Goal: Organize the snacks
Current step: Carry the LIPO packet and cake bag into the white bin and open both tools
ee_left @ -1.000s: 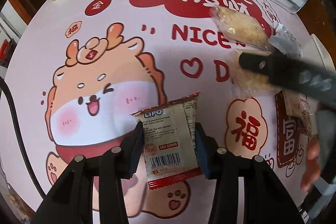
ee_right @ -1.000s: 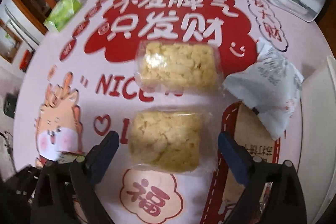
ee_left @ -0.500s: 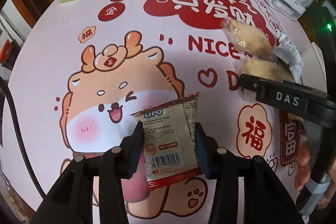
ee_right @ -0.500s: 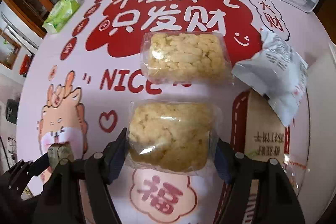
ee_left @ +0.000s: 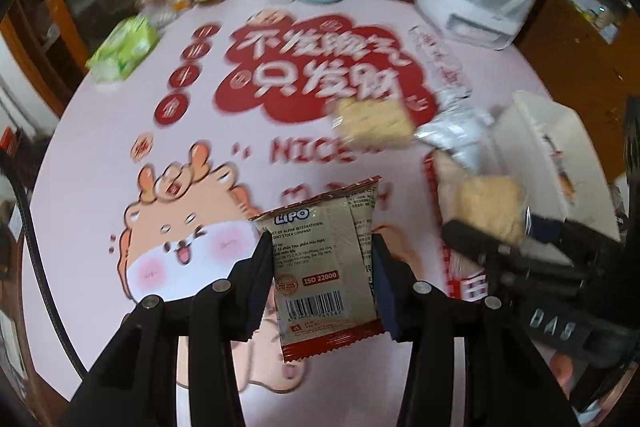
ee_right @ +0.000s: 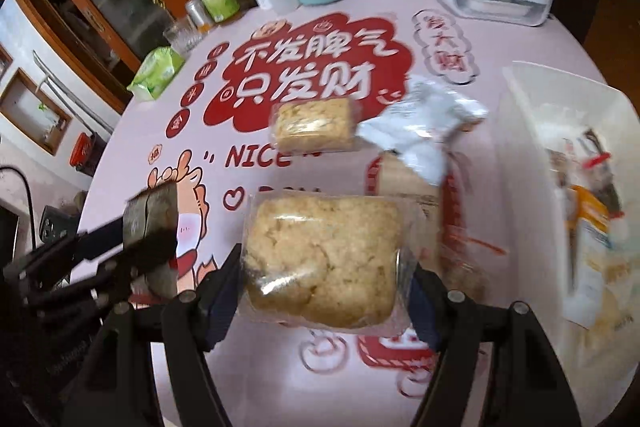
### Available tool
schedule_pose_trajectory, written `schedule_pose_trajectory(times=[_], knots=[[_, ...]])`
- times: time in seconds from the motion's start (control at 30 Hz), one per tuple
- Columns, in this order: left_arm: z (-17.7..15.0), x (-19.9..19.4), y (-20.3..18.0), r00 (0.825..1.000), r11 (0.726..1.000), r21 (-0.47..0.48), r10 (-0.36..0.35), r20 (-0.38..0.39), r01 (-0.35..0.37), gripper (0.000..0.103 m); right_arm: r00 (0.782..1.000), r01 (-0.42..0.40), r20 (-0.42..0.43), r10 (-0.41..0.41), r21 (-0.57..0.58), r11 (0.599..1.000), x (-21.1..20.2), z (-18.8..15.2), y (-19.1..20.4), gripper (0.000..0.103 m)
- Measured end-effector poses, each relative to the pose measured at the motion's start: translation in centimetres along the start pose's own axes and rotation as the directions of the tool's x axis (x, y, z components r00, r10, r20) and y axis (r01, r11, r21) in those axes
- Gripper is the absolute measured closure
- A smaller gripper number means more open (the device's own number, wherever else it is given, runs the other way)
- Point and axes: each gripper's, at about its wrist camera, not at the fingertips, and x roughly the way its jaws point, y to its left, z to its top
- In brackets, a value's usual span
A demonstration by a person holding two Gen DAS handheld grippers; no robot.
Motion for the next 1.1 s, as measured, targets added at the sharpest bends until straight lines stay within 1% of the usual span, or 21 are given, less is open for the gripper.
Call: schedule_pose_trajectory(times=[0.23,0.37,0.47,0.63,0.77,0.9,0.97,1.07,1.1], knots=[[1.2,-3.5,-7.5,0.996,0.993,0.1,-0.061,0.059,0.055,0.058,0.996,0.016,0.088,-0.021,0.061,0.998,-6.2,-1.8,-5.5,0.031],[2.1,-4.9,-12.3,0.991,0.982,0.166,-0.102,0.089,0.086,0.058,0.986,0.06,0.146,-0.074,0.1,0.993,-9.5,-2.6,-9.0,0.031],[3.0,-5.5,-16.3,0.985,0.97,0.216,-0.137,0.104,0.112,0.058,0.977,0.095,0.174,-0.12,0.145,0.985,-11.5,-3.0,-12.3,0.03],[5.1,-6.1,-23.1,0.974,0.944,0.298,-0.189,0.127,0.145,0.058,0.959,0.157,0.2,-0.199,0.206,0.966,-13.5,-2.8,-17.2,0.03],[6.9,-5.9,-27.6,0.967,0.925,0.345,-0.217,0.135,0.159,0.058,0.943,0.216,0.197,-0.269,0.253,0.943,-14.1,-1.7,-21.1,0.03],[8.4,-5.4,-31.3,0.964,0.911,0.384,-0.222,0.146,0.152,0.058,0.929,0.254,0.194,-0.317,0.288,0.923,-14.0,-0.5,-24.3,0.029],[9.1,-4.8,-32.9,0.964,0.906,0.399,-0.219,0.148,0.145,0.057,0.93,0.261,0.18,-0.322,0.294,0.919,-13.5,0.1,-25.5,0.028],[9.9,-3.9,-34.9,0.967,0.904,0.409,-0.202,0.157,0.123,0.05,0.936,0.262,0.155,-0.316,0.296,0.919,-12.7,0.4,-26.7,0.024],[10.2,-3.4,-35.7,0.969,0.902,0.416,-0.196,0.151,0.118,0.038,0.933,0.275,0.148,-0.327,0.29,0.917,-12.3,0.4,-26.9,0.021]])
